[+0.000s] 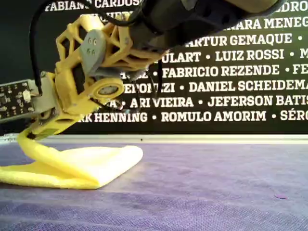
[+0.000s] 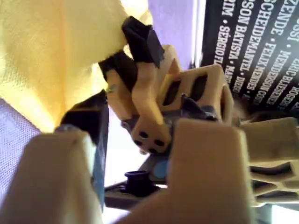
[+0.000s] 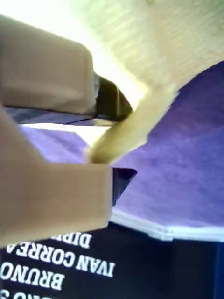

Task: Fold a cloth

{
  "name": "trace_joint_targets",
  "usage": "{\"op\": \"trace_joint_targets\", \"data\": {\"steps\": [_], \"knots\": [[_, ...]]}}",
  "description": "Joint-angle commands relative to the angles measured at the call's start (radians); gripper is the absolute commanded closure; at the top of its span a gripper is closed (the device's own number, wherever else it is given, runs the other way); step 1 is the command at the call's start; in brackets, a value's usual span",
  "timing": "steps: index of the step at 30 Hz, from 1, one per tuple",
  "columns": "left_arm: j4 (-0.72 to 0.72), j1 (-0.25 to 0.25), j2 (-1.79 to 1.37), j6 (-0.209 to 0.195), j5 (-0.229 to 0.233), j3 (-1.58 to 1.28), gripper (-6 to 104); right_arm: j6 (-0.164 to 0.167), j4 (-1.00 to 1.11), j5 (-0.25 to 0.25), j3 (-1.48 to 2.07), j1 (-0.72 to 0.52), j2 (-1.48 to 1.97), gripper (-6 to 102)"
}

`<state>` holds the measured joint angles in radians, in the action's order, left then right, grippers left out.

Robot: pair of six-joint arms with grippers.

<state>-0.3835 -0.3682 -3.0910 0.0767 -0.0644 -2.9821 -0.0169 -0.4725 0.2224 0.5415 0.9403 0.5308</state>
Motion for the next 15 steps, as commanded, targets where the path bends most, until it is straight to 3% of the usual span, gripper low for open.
{"op": "trace_joint_targets", "data": {"steps": [1,8,15], "knots": [[0.003,-0.002,-0.018,0.008,0.006,0.023,44,0.006,-0.071,-0.008,-0.084,-0.009,0.172,58],[0.003,-0.002,-0.018,0.008,0.006,0.021,44,0.008,-0.305,-0.008,-0.063,-0.017,0.347,58],[0.003,-0.002,-0.018,0.008,0.006,0.021,44,-0.006,-0.815,-0.006,-0.061,-0.106,0.548,58]]}}
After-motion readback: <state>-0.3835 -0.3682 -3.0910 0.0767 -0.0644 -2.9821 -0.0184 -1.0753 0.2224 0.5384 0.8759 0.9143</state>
